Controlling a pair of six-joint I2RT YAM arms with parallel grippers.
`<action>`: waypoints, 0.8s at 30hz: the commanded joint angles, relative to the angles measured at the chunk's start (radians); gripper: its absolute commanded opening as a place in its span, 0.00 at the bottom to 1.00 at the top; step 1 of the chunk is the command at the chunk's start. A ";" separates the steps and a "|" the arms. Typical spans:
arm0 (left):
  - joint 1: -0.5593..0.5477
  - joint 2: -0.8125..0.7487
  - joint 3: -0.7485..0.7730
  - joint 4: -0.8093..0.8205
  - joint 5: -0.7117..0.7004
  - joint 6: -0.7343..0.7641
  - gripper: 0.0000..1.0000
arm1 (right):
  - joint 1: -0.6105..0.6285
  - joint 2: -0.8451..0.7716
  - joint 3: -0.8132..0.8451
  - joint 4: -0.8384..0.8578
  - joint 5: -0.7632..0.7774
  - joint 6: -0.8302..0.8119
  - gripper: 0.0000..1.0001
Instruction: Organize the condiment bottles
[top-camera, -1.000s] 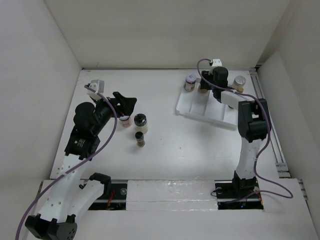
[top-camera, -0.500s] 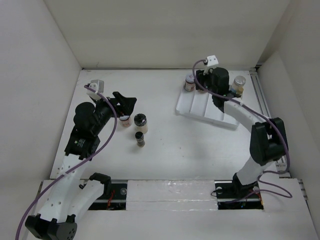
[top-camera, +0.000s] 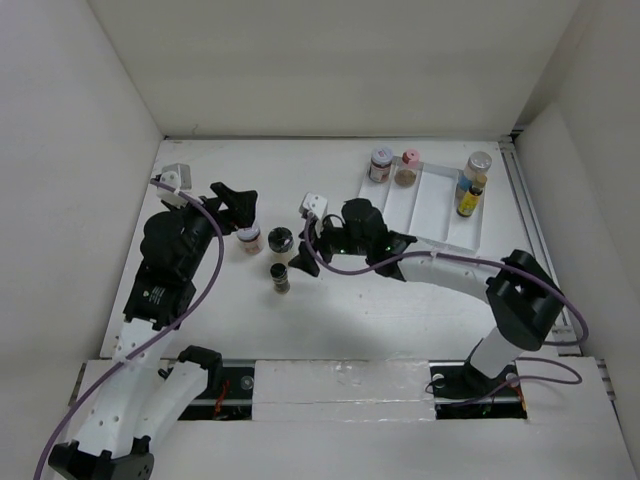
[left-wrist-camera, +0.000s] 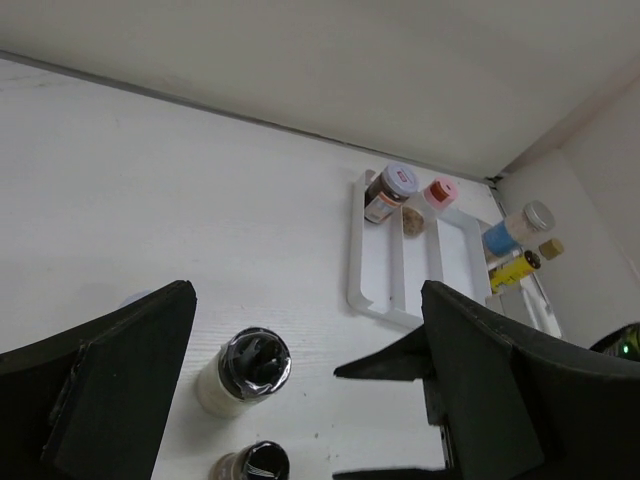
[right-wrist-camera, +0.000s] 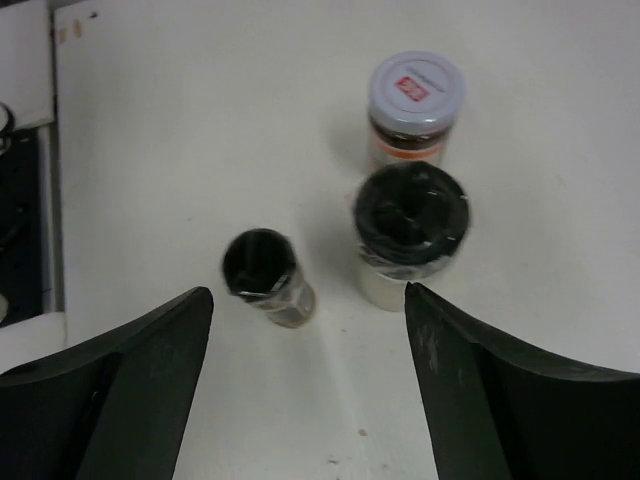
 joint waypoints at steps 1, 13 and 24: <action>0.007 -0.024 0.016 0.002 -0.064 -0.018 0.92 | 0.071 0.018 0.016 -0.005 -0.067 -0.035 0.84; 0.007 -0.024 0.016 0.011 0.004 -0.009 0.92 | 0.117 0.217 0.130 0.007 0.005 -0.026 0.85; 0.007 -0.006 0.016 0.020 0.023 0.000 0.92 | 0.117 0.316 0.155 0.170 -0.001 0.074 0.49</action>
